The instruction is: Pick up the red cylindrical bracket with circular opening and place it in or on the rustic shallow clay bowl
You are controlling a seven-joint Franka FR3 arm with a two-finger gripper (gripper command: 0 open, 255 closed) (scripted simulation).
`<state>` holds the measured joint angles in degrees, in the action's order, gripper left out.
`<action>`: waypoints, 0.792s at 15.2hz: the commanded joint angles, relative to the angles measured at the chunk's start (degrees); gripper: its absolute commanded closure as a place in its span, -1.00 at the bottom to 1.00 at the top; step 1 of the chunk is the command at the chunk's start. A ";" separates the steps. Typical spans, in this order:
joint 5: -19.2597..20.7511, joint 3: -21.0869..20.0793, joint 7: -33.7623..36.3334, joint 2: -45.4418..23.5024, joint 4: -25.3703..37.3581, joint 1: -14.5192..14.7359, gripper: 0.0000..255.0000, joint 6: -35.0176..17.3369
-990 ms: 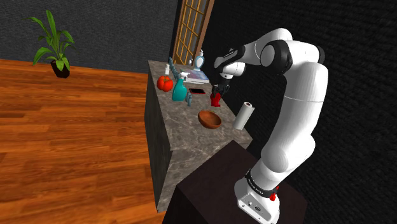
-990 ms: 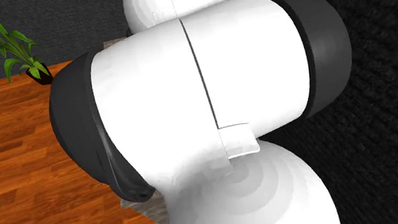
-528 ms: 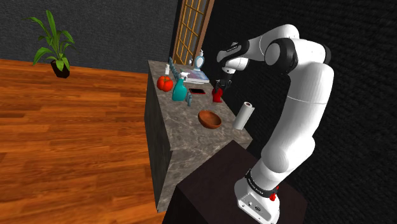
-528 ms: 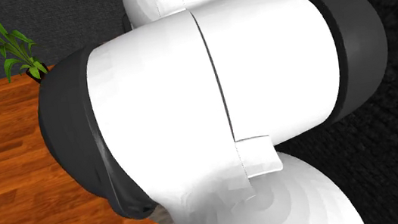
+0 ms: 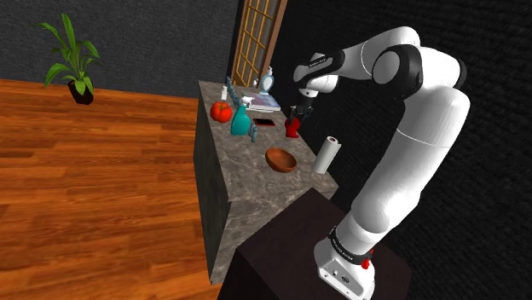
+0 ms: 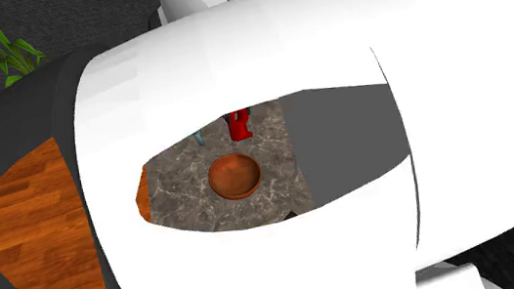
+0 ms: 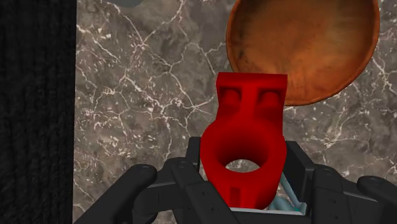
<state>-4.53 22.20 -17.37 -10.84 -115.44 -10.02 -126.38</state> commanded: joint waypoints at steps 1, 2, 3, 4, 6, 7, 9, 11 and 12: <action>1.78 -0.14 2.27 3.82 -4.74 1.35 1.00 -1.26; 2.77 -0.31 3.55 5.87 -7.22 1.97 1.00 -1.85; 3.76 -0.55 4.87 7.91 -9.63 2.51 1.00 -2.38; 4.74 -0.84 6.23 9.94 -11.97 3.00 1.00 -2.83; 6.63 -1.63 9.03 13.95 -16.48 3.78 1.00 -3.55; 7.51 -2.14 10.44 15.94 -18.64 4.08 1.00 -3.81; 8.45 -2.90 12.22 18.11 -21.83 4.37 1.00 -4.88; 8.11 -2.82 11.96 17.09 -22.50 4.37 1.00 -6.53; 7.92 -2.77 11.82 16.56 -22.82 4.39 1.00 -7.36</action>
<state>3.46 19.46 -5.61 5.98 -137.74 -5.68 -132.94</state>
